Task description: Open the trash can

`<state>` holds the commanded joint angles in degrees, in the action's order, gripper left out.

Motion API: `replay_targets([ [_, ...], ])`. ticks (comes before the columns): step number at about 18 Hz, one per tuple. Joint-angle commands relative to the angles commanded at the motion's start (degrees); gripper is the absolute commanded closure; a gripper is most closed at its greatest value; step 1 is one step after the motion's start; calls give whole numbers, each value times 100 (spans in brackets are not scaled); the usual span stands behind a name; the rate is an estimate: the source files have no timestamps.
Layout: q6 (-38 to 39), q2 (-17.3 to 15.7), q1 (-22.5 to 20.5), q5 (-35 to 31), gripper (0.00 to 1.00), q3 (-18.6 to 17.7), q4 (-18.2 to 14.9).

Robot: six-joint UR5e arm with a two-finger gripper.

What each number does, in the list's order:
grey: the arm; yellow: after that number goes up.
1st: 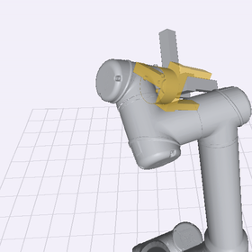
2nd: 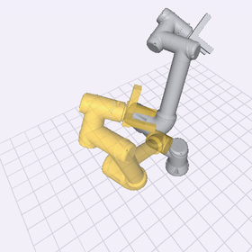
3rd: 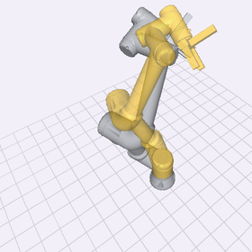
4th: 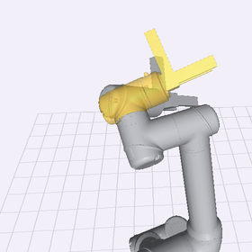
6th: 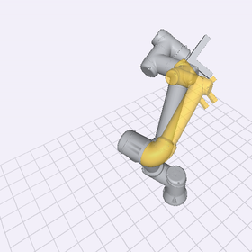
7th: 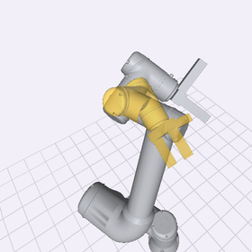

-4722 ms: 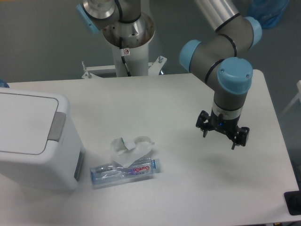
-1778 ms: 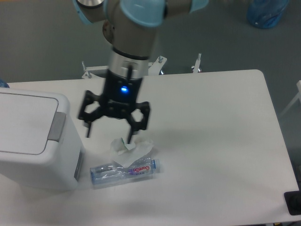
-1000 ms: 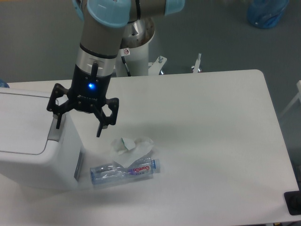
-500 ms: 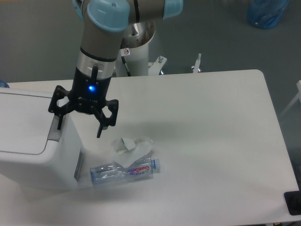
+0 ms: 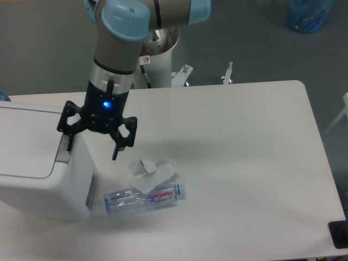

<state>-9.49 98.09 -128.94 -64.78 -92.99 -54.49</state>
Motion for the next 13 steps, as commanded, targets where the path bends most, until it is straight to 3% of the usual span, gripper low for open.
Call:
replay_targets([
  [10, -9, 26, -17, 0, 0, 131, 9],
  [13, -70, 26, -227, -26, 0, 176, 18],
])
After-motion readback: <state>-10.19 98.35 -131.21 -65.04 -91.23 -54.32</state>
